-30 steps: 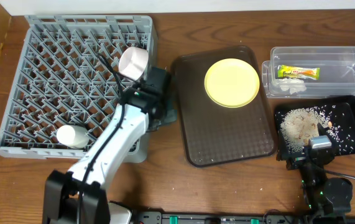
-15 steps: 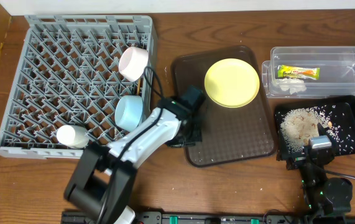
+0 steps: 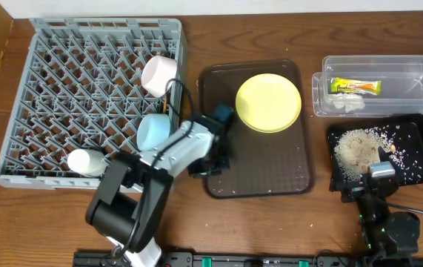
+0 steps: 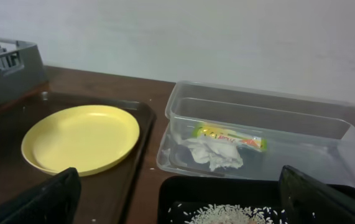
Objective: Sort waste into correct bins and load items into the dishwasher
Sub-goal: 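Grasp the yellow plate edge with the left gripper and lift it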
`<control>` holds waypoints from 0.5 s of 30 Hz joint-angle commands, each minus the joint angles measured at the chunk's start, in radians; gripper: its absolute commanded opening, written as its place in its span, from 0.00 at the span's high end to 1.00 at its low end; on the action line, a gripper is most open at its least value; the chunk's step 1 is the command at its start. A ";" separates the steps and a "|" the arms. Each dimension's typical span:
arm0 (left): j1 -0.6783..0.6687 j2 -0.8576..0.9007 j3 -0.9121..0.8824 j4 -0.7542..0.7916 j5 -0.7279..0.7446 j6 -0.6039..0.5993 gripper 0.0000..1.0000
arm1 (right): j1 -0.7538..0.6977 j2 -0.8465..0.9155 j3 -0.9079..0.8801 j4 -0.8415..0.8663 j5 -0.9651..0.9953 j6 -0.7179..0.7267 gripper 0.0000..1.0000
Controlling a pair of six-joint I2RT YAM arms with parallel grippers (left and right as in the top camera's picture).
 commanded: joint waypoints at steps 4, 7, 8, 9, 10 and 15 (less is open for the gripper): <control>0.048 0.032 -0.010 0.065 -0.100 0.079 0.87 | 0.009 -0.006 -0.004 0.000 -0.004 0.013 0.01; 0.050 0.032 0.015 0.069 -0.095 0.097 0.87 | 0.009 -0.006 -0.004 0.000 -0.004 0.013 0.01; 0.050 0.029 0.036 0.051 -0.091 0.097 0.87 | 0.009 -0.006 -0.004 0.000 -0.004 0.013 0.01; 0.050 0.025 0.054 0.034 -0.085 0.097 0.87 | 0.009 -0.006 -0.004 0.000 -0.004 0.013 0.01; 0.050 0.015 0.082 0.011 -0.068 0.097 0.87 | 0.009 -0.006 -0.004 0.000 -0.004 0.013 0.01; 0.049 -0.066 0.196 0.015 0.007 0.097 0.39 | 0.009 -0.006 -0.004 0.000 -0.004 0.013 0.01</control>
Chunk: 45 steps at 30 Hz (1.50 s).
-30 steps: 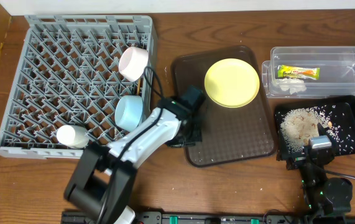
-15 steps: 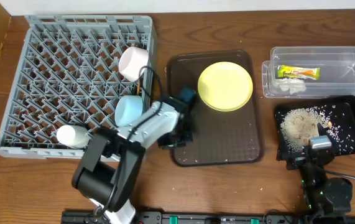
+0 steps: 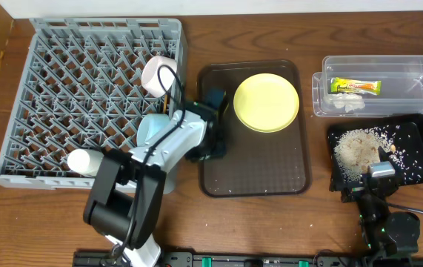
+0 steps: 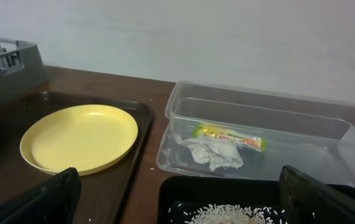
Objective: Sort waste into correct bins and load items into the dishwasher
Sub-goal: 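Grasp the yellow plate edge with the left gripper and lift it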
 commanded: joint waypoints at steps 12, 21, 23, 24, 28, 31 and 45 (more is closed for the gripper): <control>0.006 0.002 0.091 0.475 0.158 -0.072 0.15 | 0.009 -0.006 -0.004 0.000 -0.004 0.013 0.01; 0.006 0.116 0.091 0.491 0.207 -0.375 0.18 | 0.009 -0.006 -0.004 0.000 -0.004 0.013 0.01; 0.006 0.147 0.091 0.518 0.245 -0.406 0.21 | 0.009 -0.006 -0.004 0.000 -0.004 0.013 0.01; 0.006 0.164 0.091 0.540 0.270 -0.416 0.23 | 0.009 -0.006 -0.004 0.000 -0.004 0.013 0.01; 0.006 0.237 0.091 0.636 0.383 -0.455 0.41 | 0.009 -0.006 -0.004 0.000 -0.004 0.013 0.01; 0.006 0.289 0.091 0.665 0.440 -0.487 0.48 | 0.009 -0.006 -0.004 0.000 -0.004 0.013 0.01; 0.006 0.340 0.090 0.665 0.443 -0.420 0.92 | 0.009 -0.006 -0.004 0.000 -0.004 0.013 0.01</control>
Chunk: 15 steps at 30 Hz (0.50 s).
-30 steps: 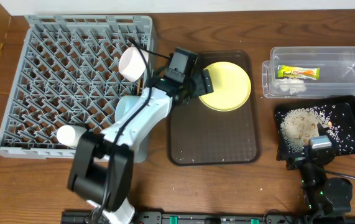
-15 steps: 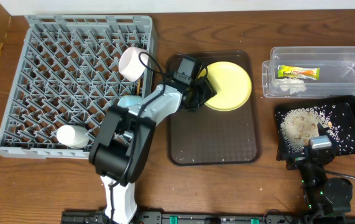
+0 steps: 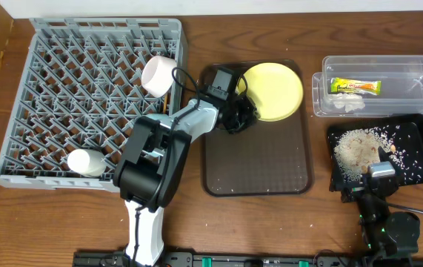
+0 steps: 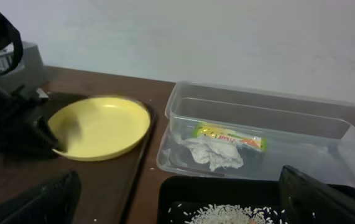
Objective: Sort waste into correct bins and load items into the dishwasher
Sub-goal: 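Grasp the yellow plate edge with the left gripper and lift it, then carry the yellow plate to the rack's back-left corner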
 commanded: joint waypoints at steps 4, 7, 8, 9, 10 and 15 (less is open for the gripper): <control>-0.006 0.054 -0.018 -0.013 -0.026 0.129 0.92 | 0.009 -0.006 -0.004 0.000 -0.004 0.013 0.01; -0.006 0.035 -0.018 -0.013 -0.027 0.172 0.92 | 0.009 -0.006 -0.004 0.000 -0.005 0.013 0.01; -0.006 0.025 -0.018 -0.013 -0.031 0.182 0.92 | 0.009 -0.006 -0.004 0.000 -0.004 0.013 0.01; -0.006 0.011 -0.018 -0.013 -0.037 0.195 0.92 | 0.009 -0.006 -0.004 0.000 -0.004 0.013 0.01; -0.006 -0.005 -0.018 -0.013 -0.044 0.212 0.92 | 0.009 -0.006 -0.004 0.000 -0.004 0.013 0.01; -0.003 -0.097 -0.018 -0.014 -0.052 0.287 0.92 | 0.009 -0.006 -0.004 0.000 -0.004 0.013 0.01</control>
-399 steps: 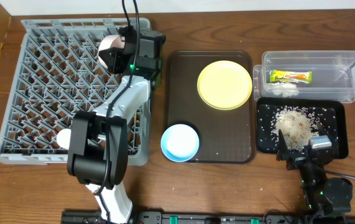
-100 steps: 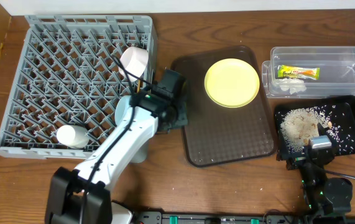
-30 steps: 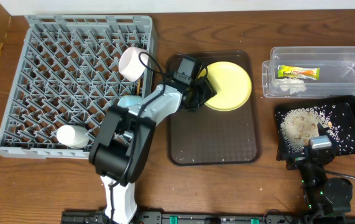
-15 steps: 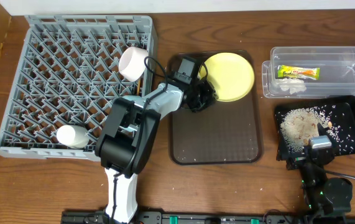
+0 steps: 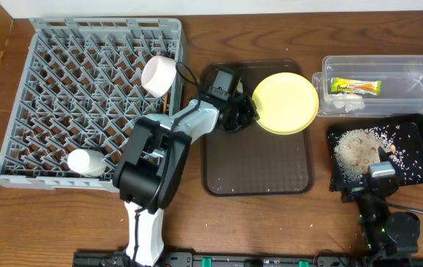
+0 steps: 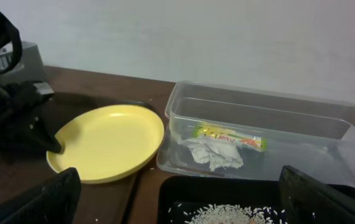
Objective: Sort waste into correct bins and load items into the dishwasher
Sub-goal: 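Carry the yellow plate to the rack's back-left corner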
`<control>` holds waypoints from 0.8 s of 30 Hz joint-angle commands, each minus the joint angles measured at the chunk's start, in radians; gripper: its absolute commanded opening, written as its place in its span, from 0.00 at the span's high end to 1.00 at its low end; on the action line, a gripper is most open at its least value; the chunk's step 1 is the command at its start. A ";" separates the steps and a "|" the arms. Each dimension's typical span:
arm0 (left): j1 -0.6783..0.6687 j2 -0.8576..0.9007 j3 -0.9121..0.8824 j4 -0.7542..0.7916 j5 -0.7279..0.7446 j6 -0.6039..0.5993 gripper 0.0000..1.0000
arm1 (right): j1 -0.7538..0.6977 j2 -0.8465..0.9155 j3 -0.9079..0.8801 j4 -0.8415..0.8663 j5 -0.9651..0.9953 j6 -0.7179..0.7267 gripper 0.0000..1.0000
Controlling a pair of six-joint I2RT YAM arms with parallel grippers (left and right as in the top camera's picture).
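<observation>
The yellow plate (image 5: 285,104) (image 6: 109,143) overhangs the right rim of the brown tray (image 5: 255,163), close to the clear bin (image 5: 378,70). My left gripper (image 5: 244,115) (image 6: 51,144) is shut on the plate's left rim. The grey dish rack (image 5: 85,96) holds a pink cup (image 5: 158,74) and a white cup (image 5: 85,161). My right gripper (image 5: 374,174) (image 6: 183,208) stands open and holds nothing, low over the black tray of rice (image 5: 418,159) (image 6: 227,214).
The clear bin (image 6: 258,115) holds a yellow-green wrapper (image 5: 354,86) (image 6: 230,135) and a crumpled tissue (image 5: 348,104) (image 6: 211,152). Loose rice grains lie on both trays. The left arm stretches from the front edge across the rack's right corner.
The plate and my left gripper on its rim have shifted right. The plate now reaches past the brown tray's right rim toward the clear bin. The right arm has not moved.
The plate first lay at the back of the brown tray, with my left gripper at the tray's left side. The gripper then stood further back, beside the plate. Later it was on the plate's left rim, the plate shifted right, and now further right.
</observation>
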 commanded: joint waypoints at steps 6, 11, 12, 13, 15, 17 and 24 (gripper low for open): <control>0.024 -0.134 -0.013 -0.001 0.037 0.098 0.92 | 0.009 -0.006 -0.004 0.000 -0.004 0.013 0.01; 0.056 -0.139 -0.013 0.009 0.169 0.124 0.92 | 0.009 -0.006 -0.004 0.000 -0.004 0.013 0.01; 0.063 -0.139 -0.013 0.018 0.197 0.136 0.92 | 0.009 -0.006 -0.004 0.000 -0.004 0.013 0.01; 0.070 -0.140 -0.013 0.031 0.235 0.144 0.93 | 0.009 -0.006 -0.004 0.000 -0.004 0.013 0.01; 0.085 -0.140 -0.013 0.067 0.323 0.157 0.92 | 0.009 -0.006 -0.004 0.000 -0.004 0.013 0.01; 0.102 -0.140 -0.013 0.116 0.412 0.164 0.92 | 0.009 -0.006 -0.004 -0.001 -0.004 0.013 0.01; 0.179 -0.197 -0.013 0.135 0.531 0.186 0.93 | 0.009 -0.006 -0.004 0.000 -0.004 0.013 0.01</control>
